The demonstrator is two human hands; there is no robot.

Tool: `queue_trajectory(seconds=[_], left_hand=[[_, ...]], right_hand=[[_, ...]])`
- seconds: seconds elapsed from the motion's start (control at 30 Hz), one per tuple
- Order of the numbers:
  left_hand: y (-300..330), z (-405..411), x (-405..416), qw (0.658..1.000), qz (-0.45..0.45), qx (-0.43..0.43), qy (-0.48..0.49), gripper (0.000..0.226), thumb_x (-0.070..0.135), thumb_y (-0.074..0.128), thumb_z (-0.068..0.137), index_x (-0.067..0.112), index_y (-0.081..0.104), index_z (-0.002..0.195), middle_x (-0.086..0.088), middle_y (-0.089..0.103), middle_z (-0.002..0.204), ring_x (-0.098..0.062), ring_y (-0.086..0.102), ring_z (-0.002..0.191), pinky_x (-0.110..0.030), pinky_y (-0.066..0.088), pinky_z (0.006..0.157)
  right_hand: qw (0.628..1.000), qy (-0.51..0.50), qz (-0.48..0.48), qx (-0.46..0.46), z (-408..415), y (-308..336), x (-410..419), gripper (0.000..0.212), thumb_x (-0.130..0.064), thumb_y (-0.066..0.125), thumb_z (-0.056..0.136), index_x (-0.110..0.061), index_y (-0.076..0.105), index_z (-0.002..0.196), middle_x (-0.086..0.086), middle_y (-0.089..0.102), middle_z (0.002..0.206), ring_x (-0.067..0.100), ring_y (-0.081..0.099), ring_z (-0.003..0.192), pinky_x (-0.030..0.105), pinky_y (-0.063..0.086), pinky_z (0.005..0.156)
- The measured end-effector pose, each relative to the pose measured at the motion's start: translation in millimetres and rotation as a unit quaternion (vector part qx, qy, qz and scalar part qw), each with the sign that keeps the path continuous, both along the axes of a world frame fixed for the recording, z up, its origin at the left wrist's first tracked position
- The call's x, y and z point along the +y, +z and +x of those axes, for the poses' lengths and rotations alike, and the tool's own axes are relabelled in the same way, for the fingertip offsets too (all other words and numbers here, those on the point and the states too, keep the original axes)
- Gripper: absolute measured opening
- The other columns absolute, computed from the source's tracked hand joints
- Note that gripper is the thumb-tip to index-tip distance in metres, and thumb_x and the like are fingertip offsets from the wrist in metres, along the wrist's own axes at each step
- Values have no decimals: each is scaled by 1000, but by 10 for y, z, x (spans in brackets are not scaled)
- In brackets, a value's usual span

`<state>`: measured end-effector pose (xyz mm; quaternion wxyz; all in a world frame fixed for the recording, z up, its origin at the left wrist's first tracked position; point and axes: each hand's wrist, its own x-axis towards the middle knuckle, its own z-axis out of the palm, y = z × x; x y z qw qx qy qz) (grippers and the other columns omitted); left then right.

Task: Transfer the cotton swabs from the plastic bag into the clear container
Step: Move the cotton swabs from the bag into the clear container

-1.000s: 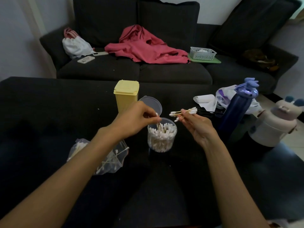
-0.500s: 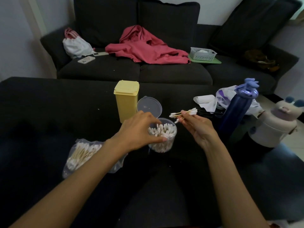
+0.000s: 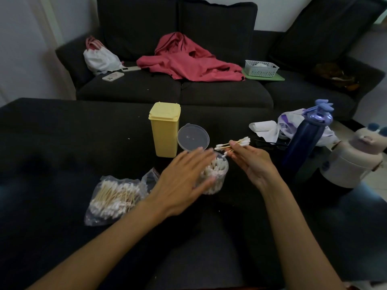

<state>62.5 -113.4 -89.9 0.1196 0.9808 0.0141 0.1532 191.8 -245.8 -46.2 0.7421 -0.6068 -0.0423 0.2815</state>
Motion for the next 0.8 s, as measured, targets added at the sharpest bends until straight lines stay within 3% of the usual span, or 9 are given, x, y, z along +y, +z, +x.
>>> queue_trajectory(seconds=[0.07, 0.13, 0.2, 0.3, 0.43, 0.57, 0.67, 0.8], left_hand=[[170, 108, -15, 979, -171, -40, 106, 47, 51, 24, 97, 33, 35, 139, 7, 44, 140, -3, 39, 127, -30, 29, 108], [378, 255, -6, 919, -349, 4, 181, 44, 51, 19, 99, 24, 48, 118, 1, 61, 110, -11, 59, 95, -37, 48, 88], [547, 361, 8, 869, -447, 110, 182, 61, 56, 9, 97, 16, 54, 108, -3, 64, 97, -12, 62, 78, -31, 47, 69], [612, 424, 65, 809, -526, 212, 154, 76, 63, 3, 93, 12, 58, 103, -5, 68, 85, -10, 61, 66, -24, 38, 55], [514, 499, 145, 746, -613, 212, 151, 54, 48, 20, 101, 9, 57, 92, 0, 60, 59, -3, 43, 42, -12, 25, 33], [479, 546, 79, 740, -632, 170, 157, 38, 36, 27, 103, 9, 52, 92, 3, 44, 60, -2, 31, 42, -12, 21, 34], [467, 569, 8, 805, -549, 120, 192, 37, 34, 27, 103, 7, 53, 107, -2, 48, 75, -9, 40, 59, -20, 32, 51], [403, 603, 32, 866, -464, 43, 180, 45, 35, 29, 102, 4, 61, 98, -9, 57, 84, -20, 55, 80, -35, 44, 74]], right_hand=[[1000, 20, 4, 5, -12, -2, 30, 17, -13, 66, 84, -5, 67, 98, 9, 71, 90, 10, 68, 77, 14, 56, 61], [999, 53, 4, 0, -42, -13, 91, 18, -17, 68, 82, -8, 69, 98, 9, 72, 94, 11, 68, 81, 15, 55, 61], [996, 84, 4, -9, -80, -22, 156, 20, -20, 70, 79, -9, 70, 95, 7, 73, 92, 9, 68, 80, 14, 53, 60], [994, 110, 1, -24, -144, -3, 221, 17, -21, 69, 81, -9, 71, 92, 2, 73, 78, 5, 67, 67, 13, 50, 56], [994, 94, -16, -55, -178, -1, 238, 12, -18, 68, 83, -7, 71, 86, -2, 66, 58, 2, 60, 49, 11, 45, 47], [988, 83, -63, -113, -182, -16, 240, 11, -23, 70, 82, -12, 72, 84, -9, 58, 51, 0, 46, 48, 12, 38, 47], [982, 96, -81, -139, -172, -2, 225, 16, -27, 69, 82, -12, 72, 88, -6, 54, 54, 1, 45, 48, 14, 38, 48], [976, 106, -93, -167, -163, 10, 226, 22, -25, 66, 85, -12, 66, 103, 2, 66, 81, 4, 57, 61, 16, 45, 55]])
